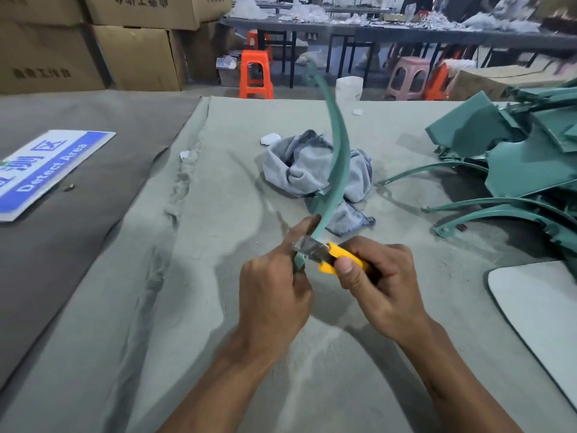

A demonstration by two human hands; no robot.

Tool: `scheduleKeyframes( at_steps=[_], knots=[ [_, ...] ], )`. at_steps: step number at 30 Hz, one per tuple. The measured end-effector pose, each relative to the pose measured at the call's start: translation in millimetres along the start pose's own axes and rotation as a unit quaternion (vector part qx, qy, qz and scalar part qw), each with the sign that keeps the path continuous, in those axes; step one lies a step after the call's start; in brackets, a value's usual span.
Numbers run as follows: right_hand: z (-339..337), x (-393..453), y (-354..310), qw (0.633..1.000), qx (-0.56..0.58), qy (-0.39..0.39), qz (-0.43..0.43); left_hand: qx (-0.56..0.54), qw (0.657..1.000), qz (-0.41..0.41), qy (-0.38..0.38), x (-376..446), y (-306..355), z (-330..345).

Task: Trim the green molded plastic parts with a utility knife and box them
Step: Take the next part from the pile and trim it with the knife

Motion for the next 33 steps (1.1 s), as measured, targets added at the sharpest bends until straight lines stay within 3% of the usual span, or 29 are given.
scheduleKeyframes(
  at_steps=[6, 11, 18, 24, 29, 31, 33],
  knots=[
    [-27, -2, 8, 0.977, -0.163, 0.132, 0.022, 0.025, 0.999, -0.019, 0.014, 5, -8, -7],
    [-2, -5, -13, 0.985, -0.14, 0.046, -0.088, 0.077, 0.997, -0.019, -0.008, 4, -5, -4],
    [-35, -5, 13, 0.965, -0.196, 0.174, 0.011, 0.055, 0.998, -0.023, 0.008, 3, -4, -4],
    [-16, -6, 1, 0.984, -0.135, 0.093, -0.066, 0.052, 0.998, -0.018, 0.032, 2, -3, -10],
    [-44, -6, 27, 0.955, -0.202, 0.204, 0.074, 0.044, 0.998, -0.046, 0.018, 2, -7, -10],
    [-46, -5, 22, 0.958, -0.206, 0.192, 0.05, 0.063, 0.997, -0.034, 0.02, 2, -5, -10],
    [-35, -2, 8, 0.975, -0.177, 0.13, -0.016, 0.078, 0.997, -0.012, 0.025, 1, 1, -11]
  ],
)
Point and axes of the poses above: each hand's wrist, its own x-axis towards the middle knuckle, its own z-axis out of the palm, y = z × x, the point moved 9 cm from there along x, towards the middle knuckle
